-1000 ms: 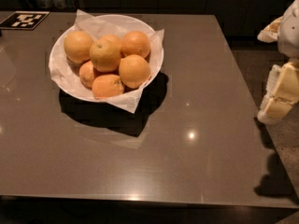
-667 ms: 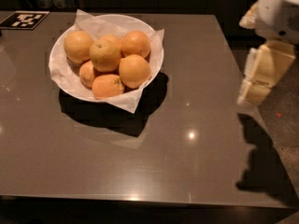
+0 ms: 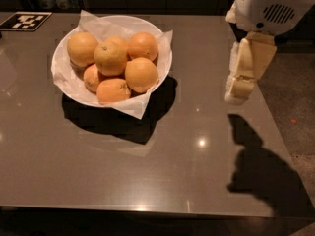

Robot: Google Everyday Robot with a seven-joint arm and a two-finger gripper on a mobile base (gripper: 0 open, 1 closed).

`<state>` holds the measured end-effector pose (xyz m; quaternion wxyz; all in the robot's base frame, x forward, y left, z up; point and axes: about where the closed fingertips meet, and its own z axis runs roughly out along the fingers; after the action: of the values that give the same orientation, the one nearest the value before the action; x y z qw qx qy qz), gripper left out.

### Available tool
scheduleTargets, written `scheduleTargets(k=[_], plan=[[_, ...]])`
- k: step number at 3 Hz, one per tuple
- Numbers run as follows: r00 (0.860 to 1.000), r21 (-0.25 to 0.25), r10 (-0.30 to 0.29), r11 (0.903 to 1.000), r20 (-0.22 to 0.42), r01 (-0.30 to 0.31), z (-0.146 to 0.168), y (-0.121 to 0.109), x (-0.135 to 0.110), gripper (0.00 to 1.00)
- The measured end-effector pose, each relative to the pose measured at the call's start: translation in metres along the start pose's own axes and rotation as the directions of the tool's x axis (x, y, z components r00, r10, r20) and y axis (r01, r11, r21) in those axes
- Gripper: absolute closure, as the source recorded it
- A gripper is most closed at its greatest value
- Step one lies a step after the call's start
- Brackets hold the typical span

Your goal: Pick orange from white bowl

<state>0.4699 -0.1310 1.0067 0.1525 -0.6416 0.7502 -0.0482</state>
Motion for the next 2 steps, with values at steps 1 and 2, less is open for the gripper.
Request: scheduleTargets(k=[1, 2], plan=[[1.000, 0.031, 0.014, 0.9994, 0.006, -0.014, 0.007, 0.006, -0.025, 0.00], [0.996, 0.038, 0.078, 0.9964, -0.050, -0.076, 0.022, 0.008, -0.098, 0.00]])
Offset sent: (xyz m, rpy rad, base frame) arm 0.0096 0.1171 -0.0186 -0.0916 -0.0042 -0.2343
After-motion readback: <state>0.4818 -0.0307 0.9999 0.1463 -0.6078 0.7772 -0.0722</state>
